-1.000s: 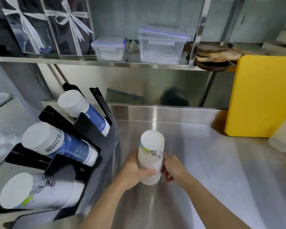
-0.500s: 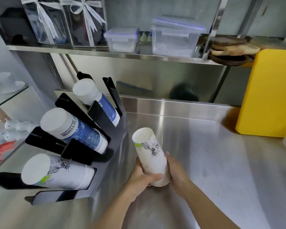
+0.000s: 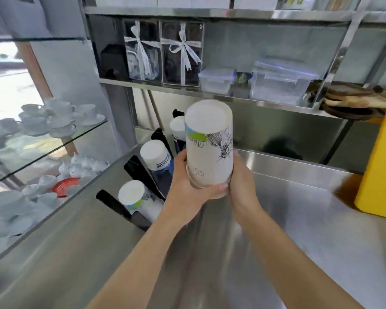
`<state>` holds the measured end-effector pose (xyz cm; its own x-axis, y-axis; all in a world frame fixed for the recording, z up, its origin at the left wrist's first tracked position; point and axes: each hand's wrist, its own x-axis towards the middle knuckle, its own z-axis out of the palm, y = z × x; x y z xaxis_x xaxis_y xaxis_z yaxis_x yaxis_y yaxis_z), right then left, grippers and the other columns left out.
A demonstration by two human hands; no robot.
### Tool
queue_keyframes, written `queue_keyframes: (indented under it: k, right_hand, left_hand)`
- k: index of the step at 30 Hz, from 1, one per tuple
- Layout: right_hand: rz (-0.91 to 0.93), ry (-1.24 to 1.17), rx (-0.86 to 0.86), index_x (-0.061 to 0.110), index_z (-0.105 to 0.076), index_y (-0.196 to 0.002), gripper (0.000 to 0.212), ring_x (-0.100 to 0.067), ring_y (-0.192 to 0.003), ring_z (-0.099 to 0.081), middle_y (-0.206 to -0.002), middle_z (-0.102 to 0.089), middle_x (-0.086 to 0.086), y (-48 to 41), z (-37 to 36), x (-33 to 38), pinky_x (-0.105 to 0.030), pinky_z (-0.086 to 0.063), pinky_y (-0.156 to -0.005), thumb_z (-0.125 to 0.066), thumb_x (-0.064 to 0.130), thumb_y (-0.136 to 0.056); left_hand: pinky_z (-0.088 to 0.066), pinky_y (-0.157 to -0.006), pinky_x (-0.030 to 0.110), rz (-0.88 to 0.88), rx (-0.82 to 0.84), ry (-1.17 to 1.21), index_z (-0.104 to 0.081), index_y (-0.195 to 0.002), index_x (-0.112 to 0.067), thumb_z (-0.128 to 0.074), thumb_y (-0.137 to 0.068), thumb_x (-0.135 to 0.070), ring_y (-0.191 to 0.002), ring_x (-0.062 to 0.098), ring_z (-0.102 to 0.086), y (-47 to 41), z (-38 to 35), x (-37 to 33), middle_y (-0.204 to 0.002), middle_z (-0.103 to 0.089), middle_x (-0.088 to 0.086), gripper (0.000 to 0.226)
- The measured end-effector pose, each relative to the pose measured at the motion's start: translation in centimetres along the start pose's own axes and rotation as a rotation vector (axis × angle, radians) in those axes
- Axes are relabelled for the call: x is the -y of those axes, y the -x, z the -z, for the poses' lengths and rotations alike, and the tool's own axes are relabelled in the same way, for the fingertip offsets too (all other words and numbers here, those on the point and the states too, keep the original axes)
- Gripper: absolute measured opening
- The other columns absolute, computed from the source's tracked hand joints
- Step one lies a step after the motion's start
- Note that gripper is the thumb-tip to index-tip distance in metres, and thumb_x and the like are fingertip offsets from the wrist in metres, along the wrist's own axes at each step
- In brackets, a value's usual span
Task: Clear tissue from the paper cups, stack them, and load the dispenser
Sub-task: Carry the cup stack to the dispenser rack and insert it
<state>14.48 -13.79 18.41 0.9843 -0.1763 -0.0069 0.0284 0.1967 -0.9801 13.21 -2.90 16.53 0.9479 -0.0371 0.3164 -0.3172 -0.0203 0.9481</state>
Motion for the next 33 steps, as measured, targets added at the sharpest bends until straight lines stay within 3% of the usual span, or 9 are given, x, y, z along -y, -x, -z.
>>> queue_keyframes:
  k: [6,13,16,20,23,25,28,30,33]
  right_hand:
    - [0.153,0.080,0.084,0.017,-0.063,-0.092,0.025,-0.016,-0.096,-0.059,-0.096,-0.065,0.003,0.7,-7.0,0.3,-0.039,-0.045,-0.091,-0.040,0.026,-0.094]
    - [0.219,0.441,0.288,0.013,-0.045,-0.123,0.034,-0.021,-0.098,-0.056,-0.102,-0.060,-0.001,1.2,-11.3,-1.6,-0.035,-0.043,-0.088,-0.036,0.005,-0.091]
    - [0.231,0.561,0.407,0.016,-0.034,-0.133,0.048,-0.020,-0.095,-0.053,-0.102,-0.054,-0.002,1.4,-11.6,-2.2,-0.028,-0.040,-0.083,-0.041,0.000,-0.089]
    - [0.367,0.602,0.486,0.040,-0.023,-0.139,0.075,-0.016,-0.100,-0.054,-0.112,-0.048,0.000,1.4,-11.2,-3.4,-0.029,-0.045,-0.089,-0.047,-0.003,-0.082]
    - [0.543,0.785,0.623,0.039,-0.028,-0.139,0.076,-0.014,-0.109,-0.046,-0.120,-0.045,-0.001,1.4,-10.9,-3.6,-0.022,-0.040,-0.093,-0.045,-0.006,-0.080]
    - [0.628,0.927,0.659,0.025,-0.040,-0.136,0.061,-0.019,-0.116,-0.045,-0.127,-0.048,-0.007,1.1,-10.7,-3.7,-0.024,-0.037,-0.092,-0.044,-0.005,-0.083]
    - [0.684,1.087,0.646,0.014,-0.047,-0.132,0.047,-0.025,-0.116,-0.048,-0.131,-0.049,-0.009,1.1,-10.2,-4.2,-0.031,-0.040,-0.085,-0.047,0.002,-0.086]
    - [0.721,1.132,0.631,0.013,-0.046,-0.132,0.048,-0.027,-0.113,-0.050,-0.130,-0.049,-0.009,1.3,-10.2,-4.4,-0.037,-0.044,-0.082,-0.049,0.004,-0.086]
    - [0.737,1.147,0.604,0.013,-0.046,-0.132,0.049,-0.030,-0.112,-0.050,-0.127,-0.050,-0.011,1.3,-10.5,-4.5,-0.046,-0.049,-0.082,-0.050,0.004,-0.084]
  left_hand:
    - [-0.042,-0.066,-0.001,-0.052,-0.124,-0.158,-0.034,-0.116,-0.023,-0.087,-0.059,-0.010,-0.085,-0.026,-0.051,1.2,7.5,-2.9,-0.106,-0.052,-0.020,0.078]
    - [-0.042,-0.067,-0.002,0.019,-0.209,-0.282,-0.029,-0.116,-0.026,-0.088,-0.057,-0.014,-0.088,-0.026,-0.048,2.4,13.1,-0.8,-0.106,-0.046,-0.024,0.085]
    - [-0.047,-0.075,0.011,0.138,-0.215,-0.294,-0.036,-0.116,-0.027,-0.088,-0.052,-0.024,-0.100,-0.007,-0.052,2.4,14.6,1.9,-0.111,-0.053,-0.018,0.083]
    - [-0.046,-0.098,0.040,0.189,-0.216,-0.399,-0.042,-0.126,-0.026,-0.087,-0.047,-0.040,-0.113,0.013,-0.053,2.6,14.8,4.1,-0.125,-0.051,0.000,0.091]
    - [-0.046,-0.093,0.028,0.110,-0.271,-0.348,-0.021,-0.137,-0.032,-0.085,-0.062,-0.021,-0.109,0.007,-0.053,2.7,14.4,3.6,-0.118,-0.048,-0.016,0.099]
    - [-0.048,-0.085,0.025,0.045,-0.271,-0.405,-0.030,-0.125,-0.041,-0.080,-0.068,-0.015,-0.101,0.001,-0.054,2.7,14.2,3.5,-0.110,-0.049,-0.018,0.080]
    - [-0.039,-0.075,0.012,-0.017,-0.251,-0.632,-0.052,-0.109,-0.021,-0.076,-0.072,-0.020,-0.087,-0.007,-0.045,3.3,13.8,3.7,-0.105,-0.051,-0.004,0.045]
    - [-0.035,-0.070,0.006,-0.024,-0.265,-0.677,-0.054,-0.107,-0.011,-0.076,-0.073,-0.021,-0.080,-0.004,-0.040,3.3,13.7,4.0,-0.102,-0.048,-0.003,0.041]
    - [-0.032,-0.072,0.016,-0.022,-0.245,-0.702,-0.054,-0.109,-0.011,-0.074,-0.075,-0.022,-0.085,0.001,-0.042,3.3,14.0,3.6,-0.103,-0.046,-0.004,0.041]
